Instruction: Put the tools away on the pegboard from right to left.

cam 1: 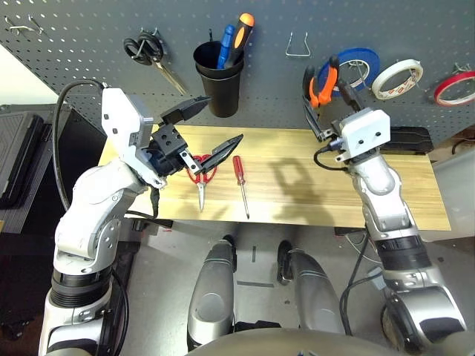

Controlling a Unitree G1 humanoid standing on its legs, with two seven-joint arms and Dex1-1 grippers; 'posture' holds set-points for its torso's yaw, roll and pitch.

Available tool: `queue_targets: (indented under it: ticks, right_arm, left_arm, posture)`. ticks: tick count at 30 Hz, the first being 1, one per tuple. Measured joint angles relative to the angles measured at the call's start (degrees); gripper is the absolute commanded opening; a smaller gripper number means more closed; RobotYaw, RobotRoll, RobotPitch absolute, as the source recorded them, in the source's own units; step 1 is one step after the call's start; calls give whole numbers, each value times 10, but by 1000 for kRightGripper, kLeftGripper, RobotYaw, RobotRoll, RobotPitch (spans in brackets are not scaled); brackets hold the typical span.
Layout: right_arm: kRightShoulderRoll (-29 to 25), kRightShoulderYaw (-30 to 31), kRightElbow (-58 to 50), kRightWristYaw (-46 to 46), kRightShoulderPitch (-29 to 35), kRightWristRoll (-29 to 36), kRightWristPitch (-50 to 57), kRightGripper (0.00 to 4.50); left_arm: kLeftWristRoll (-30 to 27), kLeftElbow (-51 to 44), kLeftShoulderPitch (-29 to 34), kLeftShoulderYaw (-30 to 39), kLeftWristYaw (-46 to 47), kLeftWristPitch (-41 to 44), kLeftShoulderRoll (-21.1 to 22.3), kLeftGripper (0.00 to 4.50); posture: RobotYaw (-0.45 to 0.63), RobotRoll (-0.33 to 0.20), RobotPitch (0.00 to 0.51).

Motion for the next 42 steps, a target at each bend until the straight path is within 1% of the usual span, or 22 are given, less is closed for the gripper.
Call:
queue_targets:
  ticks: [1, 7, 11, 14, 20, 27, 32, 38, 40, 41, 42]
  right_arm:
    - [4, 0, -3, -2, -8, 0, 4, 2924]
    - [18, 1, -15, -4, -48, 0, 13, 2924]
    - [26, 0, -7, -12, -92, 0, 12, 2924]
    - [28, -1, 20, -26, -131, 0, 8, 2924]
    - [30, -3, 113, -52, -179, -1, -23, 2924]
    - [42, -13, 242, -88, -258, 0, -64, 2924]
    - [49, -13, 321, -96, -279, 1, -81, 2924]
    - [59, -13, 362, -95, -278, 7, -79, 2924]
    - [59, -13, 365, -90, -276, 7, -73, 3664]
    - [59, -13, 364, -88, -273, 7, -73, 3885]
    - [59, -13, 363, -86, -269, 8, -73, 4197]
  left_arm:
    - [0, 1, 0, 0, 0, -1, 0, 4500]
    - [1, 14, 1, -7, -1, -9, 0, 4500]
    - [2, 17, 6, -11, -2, -15, 0, 4500]
    - [3, 17, 10, -14, -2, -19, 0, 4500]
    - [3, 17, 15, -16, -2, -20, 2, 4500]
    - [4, 17, 15, -17, 0, -21, 3, 4500]
    - [5, 17, 15, -17, 1, -21, 4, 4500]
    - [5, 16, 19, -17, 6, -19, 7, 4500]
    - [5, 15, 20, -17, 6, -18, 7, 4500]
    - [5, 14, 20, -17, 7, -18, 8, 4500]
    - [5, 14, 21, -17, 7, -17, 8, 4500]
  posture:
    - [319, 0, 276]
    - [327, 0, 268]
    - [334, 0, 262]
    - [336, 0, 260]
    - [341, 0, 257]
    - [360, 0, 260]
    - [369, 0, 266]
    - [378, 0, 275]
    - [377, 0, 278]
    - [377, 0, 278]
    - [377, 0, 279]
